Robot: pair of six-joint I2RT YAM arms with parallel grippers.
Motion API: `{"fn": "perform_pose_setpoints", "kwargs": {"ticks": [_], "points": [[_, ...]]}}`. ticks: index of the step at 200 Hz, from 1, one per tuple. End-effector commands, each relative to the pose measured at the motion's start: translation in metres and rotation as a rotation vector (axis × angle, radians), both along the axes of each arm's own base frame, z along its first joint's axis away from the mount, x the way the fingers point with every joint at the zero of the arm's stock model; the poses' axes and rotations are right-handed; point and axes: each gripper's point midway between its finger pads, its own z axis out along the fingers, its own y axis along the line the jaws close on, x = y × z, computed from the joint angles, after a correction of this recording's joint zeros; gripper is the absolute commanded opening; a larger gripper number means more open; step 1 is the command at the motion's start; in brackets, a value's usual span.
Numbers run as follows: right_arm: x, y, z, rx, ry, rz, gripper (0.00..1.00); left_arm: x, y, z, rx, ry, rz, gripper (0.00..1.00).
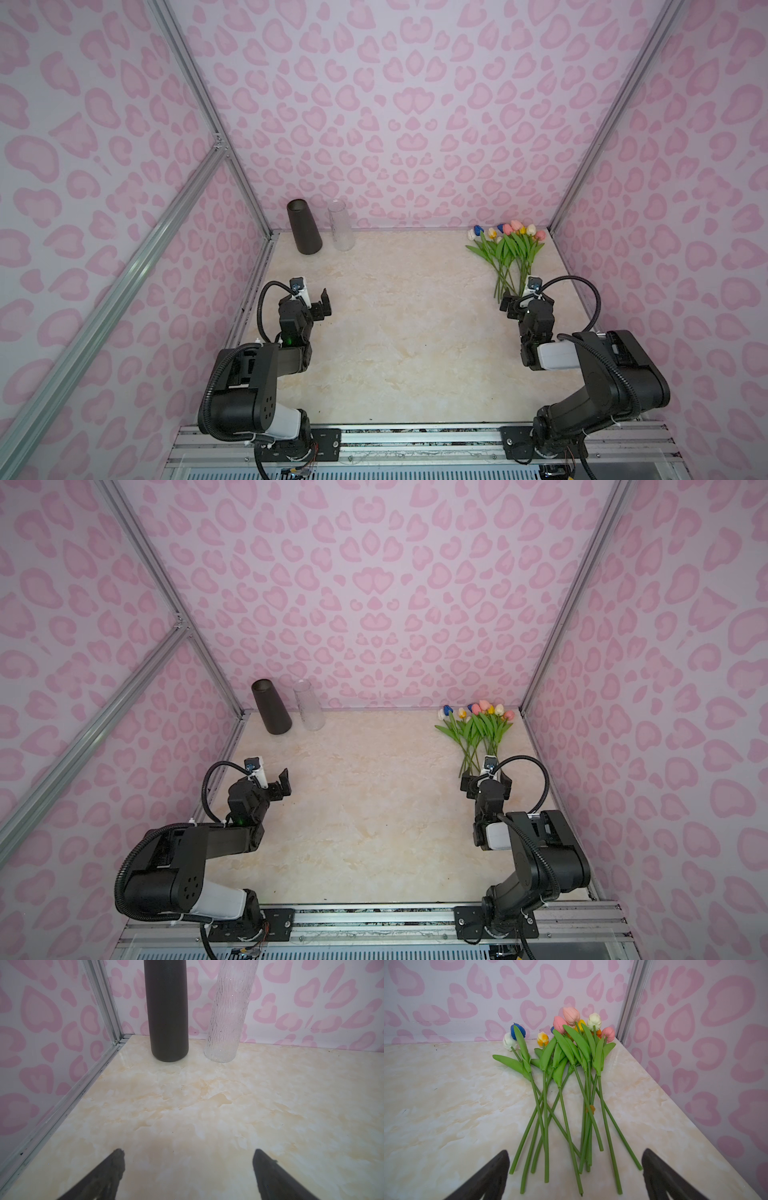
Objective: Arrange the flowers into the vase
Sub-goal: 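Raise the left gripper toward the glass vase while the right approaches the tulips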
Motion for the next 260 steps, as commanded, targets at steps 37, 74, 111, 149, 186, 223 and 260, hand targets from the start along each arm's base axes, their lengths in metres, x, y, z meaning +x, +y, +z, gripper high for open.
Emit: {"fn": "perform_pose_setpoints", "kwargs": {"ticks": [37,74,111,149,186,223,260], "points": [[0.001,0.0,0.001,0.007,-0.006,0.0,0.98,0.002,0.0,0.005,-0.002,-0.017,-0.005,0.97],[0.001,0.0,0.001,0.009,-0.006,0.002,0.98,0.002,0.0,0.005,-0.008,-0.017,-0.01,0.97],[0.0,0.018,0.058,-0.039,-0.001,0.028,0.98,0.003,-0.007,0.065,0.02,0.002,0.024,0.95],[0.022,0.096,0.142,0.113,-0.148,0.374,0.97,0.015,-0.045,0.191,-0.131,-0.091,-0.117,0.95],[0.039,0.171,0.142,-0.005,-0.071,0.516,0.96,0.091,-0.07,0.227,-0.087,0.047,-0.206,0.94],[0.04,0.186,0.125,0.054,-0.019,0.559,0.96,0.169,-0.088,0.196,-0.08,0.133,-0.24,0.98],[0.029,0.178,0.107,0.009,0.044,0.549,0.97,0.229,-0.092,0.155,-0.063,0.189,-0.23,0.98]]}}
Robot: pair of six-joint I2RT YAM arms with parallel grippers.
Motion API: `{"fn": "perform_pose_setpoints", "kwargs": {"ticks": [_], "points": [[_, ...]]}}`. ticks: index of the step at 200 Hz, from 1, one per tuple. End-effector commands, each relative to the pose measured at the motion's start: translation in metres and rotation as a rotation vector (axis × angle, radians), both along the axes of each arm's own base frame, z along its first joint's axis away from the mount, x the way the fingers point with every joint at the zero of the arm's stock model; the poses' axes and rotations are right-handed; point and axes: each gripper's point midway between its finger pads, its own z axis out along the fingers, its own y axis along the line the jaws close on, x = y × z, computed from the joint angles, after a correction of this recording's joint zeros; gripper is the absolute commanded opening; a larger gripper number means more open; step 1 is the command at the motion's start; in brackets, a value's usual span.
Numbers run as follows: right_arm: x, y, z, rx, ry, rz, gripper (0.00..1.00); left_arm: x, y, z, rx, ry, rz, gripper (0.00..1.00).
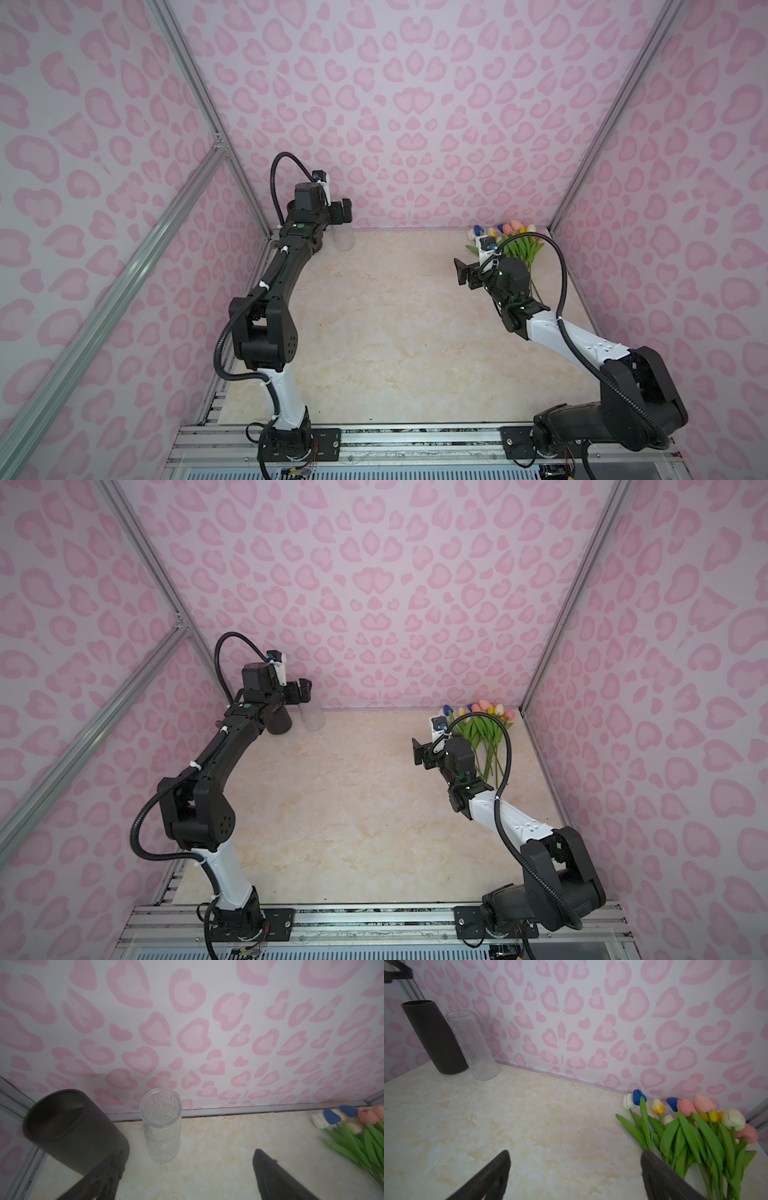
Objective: Arrange the flowers into the vase
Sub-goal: 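Raise the left gripper toward the glass vase while the right approaches the tulips, then grasp the clear glass vase with the left gripper while the right hovers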
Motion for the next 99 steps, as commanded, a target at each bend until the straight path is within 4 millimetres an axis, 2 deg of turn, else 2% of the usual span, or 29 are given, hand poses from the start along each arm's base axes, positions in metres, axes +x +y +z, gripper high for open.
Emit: {"fn": "perform_pose_setpoints", "kwargs": {"ticks": [1,20,41,69,99], "points": [[-0.008,-0.003,-0.017,-0.044,0.053,0.004,0.97,0.022,-0.001,-0.024,0.026,0.051,-0.008,0.98],[-0.011,-0.006,-0.021,-0.069,0.061,0.002,0.97,0.042,0.0,-0.031,0.035,0.045,0.013,0.98],[-0.01,-0.006,-0.02,-0.07,0.05,-0.002,0.97,0.061,0.005,-0.051,0.051,0.066,0.047,0.98],[-0.004,-0.003,-0.012,-0.059,0.027,0.001,0.97,0.073,0.009,-0.075,0.067,0.089,0.079,0.98],[0.003,0.003,-0.002,-0.051,-0.002,0.023,0.97,0.079,0.014,-0.09,0.07,0.1,0.112,0.98]]}}
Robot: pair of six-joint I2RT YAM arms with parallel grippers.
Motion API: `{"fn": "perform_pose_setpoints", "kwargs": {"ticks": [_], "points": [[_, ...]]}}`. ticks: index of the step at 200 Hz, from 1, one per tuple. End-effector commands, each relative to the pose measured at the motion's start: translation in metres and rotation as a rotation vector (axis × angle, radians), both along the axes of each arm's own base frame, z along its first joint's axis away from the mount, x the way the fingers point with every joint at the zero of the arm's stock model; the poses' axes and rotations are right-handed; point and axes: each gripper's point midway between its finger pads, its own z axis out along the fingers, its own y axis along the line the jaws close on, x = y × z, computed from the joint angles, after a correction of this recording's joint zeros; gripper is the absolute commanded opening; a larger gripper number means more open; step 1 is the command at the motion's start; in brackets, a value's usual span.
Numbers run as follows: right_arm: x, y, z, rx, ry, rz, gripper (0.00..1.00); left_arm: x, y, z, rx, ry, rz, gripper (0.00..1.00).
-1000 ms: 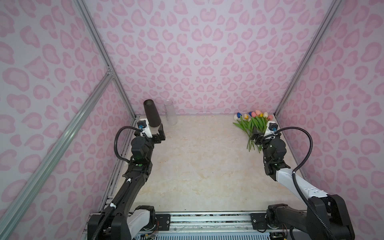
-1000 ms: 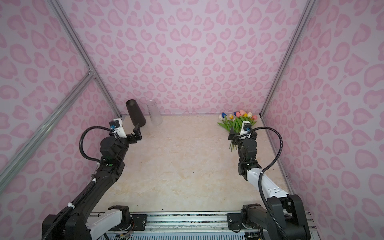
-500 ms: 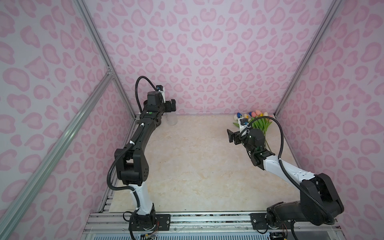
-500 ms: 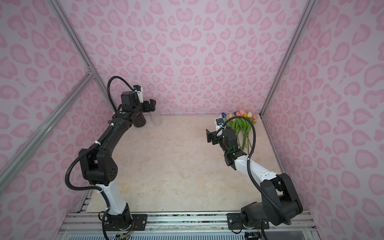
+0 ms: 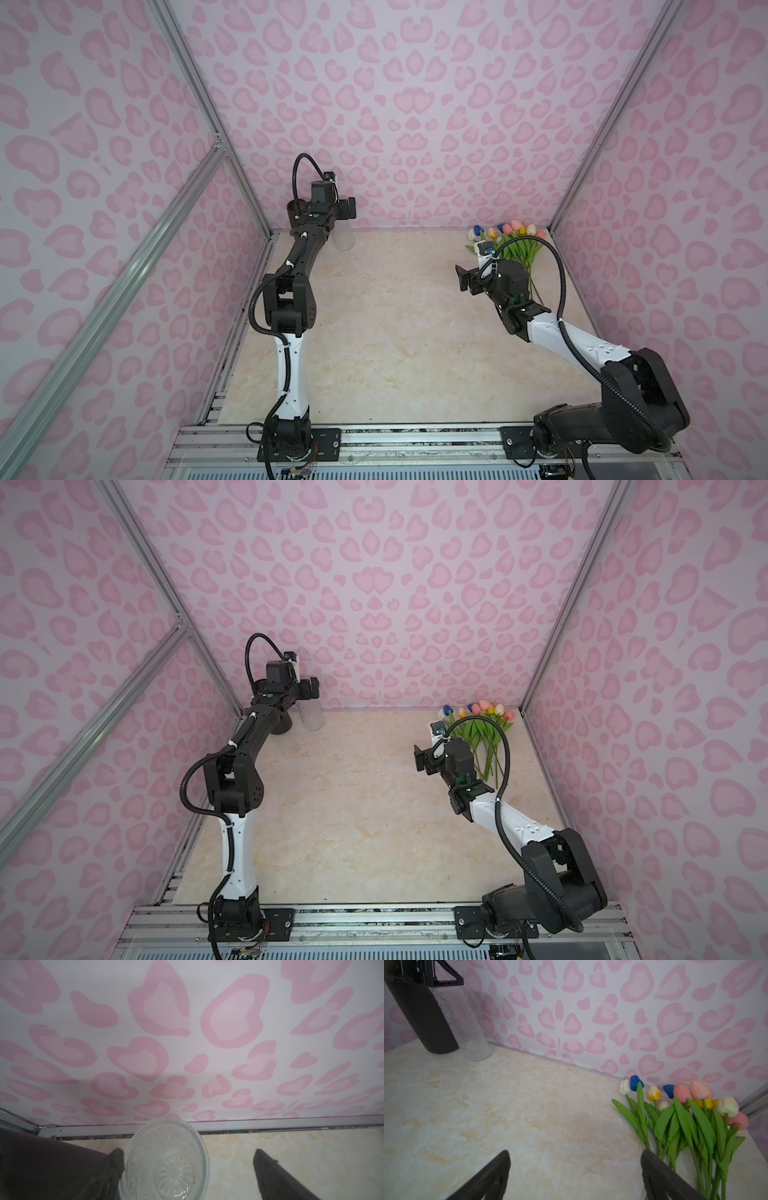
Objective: Arrange the flowers into the vase
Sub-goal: 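Grasp the clear glass vase with the left gripper while the right hovers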
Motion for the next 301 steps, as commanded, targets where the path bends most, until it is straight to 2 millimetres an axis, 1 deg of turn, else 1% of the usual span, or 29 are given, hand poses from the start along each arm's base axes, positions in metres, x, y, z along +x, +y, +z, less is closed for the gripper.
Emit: {"fn": "perform_pose_setpoints", "kwargs": {"ticks": [1,29,41,65,78,85,92,106,118,133,140,154,159,168,178,188,195,197,200,208,221,228,251,265,273,275,278,288,301], "points": [[0.005,0.007,0.011,0.006,-0.037,0.028,0.97,0.0,0.006,-0.027,0.004,0.064,0.04,0.98],[0.008,0.009,0.015,0.007,-0.044,0.035,0.97,0.0,0.007,-0.036,0.005,0.083,0.044,0.98],[0.008,0.009,0.014,0.008,-0.043,0.036,0.97,0.0,0.006,-0.034,0.005,0.08,0.04,0.98],[0.008,0.009,0.008,0.004,-0.026,0.035,0.97,0.0,0.004,-0.026,0.011,0.061,0.022,0.98],[0.008,0.01,0.005,0.007,-0.018,0.035,0.97,0.001,0.006,-0.027,0.015,0.058,0.022,1.0],[0.008,0.01,0.003,0.011,-0.016,0.036,0.97,0.002,0.006,-0.03,0.014,0.06,0.02,0.98],[0.008,0.011,0.004,0.016,-0.017,0.039,0.97,0.003,0.007,-0.033,0.01,0.064,0.018,0.95],[0.008,0.013,0.007,0.025,-0.023,0.044,0.96,0.004,0.007,-0.038,0.011,0.069,0.015,0.85],[0.007,0.014,0.011,0.026,-0.032,0.046,0.96,0.005,0.008,-0.043,0.011,0.073,0.018,0.82],[0.005,0.014,0.016,0.023,-0.046,0.045,0.96,0.006,0.008,-0.045,0.007,0.074,0.012,0.75],[0.005,0.013,0.019,0.023,-0.052,0.04,0.96,0.006,0.008,-0.044,0.006,0.072,0.011,0.73],[0.004,0.01,0.023,0.024,-0.064,0.027,0.96,0.005,0.006,-0.043,0.0,0.073,0.005,0.63],[0.003,0.009,0.024,0.024,-0.066,0.022,0.96,0.005,0.006,-0.041,-0.002,0.071,0.005,0.61],[0.003,0.008,0.027,0.024,-0.073,0.016,0.96,0.004,0.006,-0.04,-0.006,0.071,0.007,0.54],[0.002,0.006,0.029,0.023,-0.076,0.011,0.95,0.003,0.004,-0.038,-0.01,0.069,0.001,0.44],[0.0,0.004,0.03,0.023,-0.08,0.004,0.95,0.0,0.003,-0.037,-0.013,0.068,-0.007,0.42],[-0.002,0.002,0.031,0.023,-0.088,-0.005,0.95,-0.002,0.003,-0.035,-0.011,0.064,-0.008,0.38],[-0.003,0.001,0.032,0.025,-0.089,-0.008,0.95,-0.002,0.003,-0.036,-0.011,0.066,-0.008,0.34],[-0.003,0.001,0.032,0.026,-0.093,-0.009,0.95,-0.003,0.003,-0.034,-0.01,0.063,-0.008,0.3],[-0.005,-0.002,0.034,0.026,-0.1,-0.021,0.95,-0.005,0.002,-0.033,-0.008,0.059,-0.011,0.27],[-0.008,-0.009,0.037,0.024,-0.109,-0.049,0.95,-0.01,-0.001,-0.03,-0.008,0.057,-0.021,0.23],[-0.009,-0.013,0.038,0.021,-0.113,-0.066,0.94,-0.014,-0.004,-0.027,-0.012,0.055,-0.033,0.19],[-0.011,-0.028,0.044,0.025,-0.11,-0.121,0.94,-0.032,-0.021,-0.013,-0.014,0.037,-0.086,0.17],[-0.01,-0.038,0.044,0.049,-0.093,-0.154,0.93,-0.049,-0.035,0.0,-0.003,0.009,-0.117,0.17],[-0.009,-0.045,0.045,0.072,-0.085,-0.171,0.93,-0.06,-0.043,0.004,0.006,-0.003,-0.129,0.16],[-0.008,-0.048,0.044,0.082,-0.08,-0.179,0.92,-0.062,-0.046,0.001,0.008,0.0,-0.133,0.16],[-0.008,-0.05,0.044,0.089,-0.077,-0.183,0.92,-0.067,-0.049,0.006,0.01,-0.011,-0.138,0.16],[-0.006,-0.058,0.043,0.13,-0.068,-0.199,0.92,-0.082,-0.061,0.011,0.019,-0.023,-0.164,0.16],[-0.004,-0.066,0.043,0.174,-0.065,-0.214,0.91,-0.101,-0.076,0.017,0.025,-0.04,-0.195,0.1]]}}
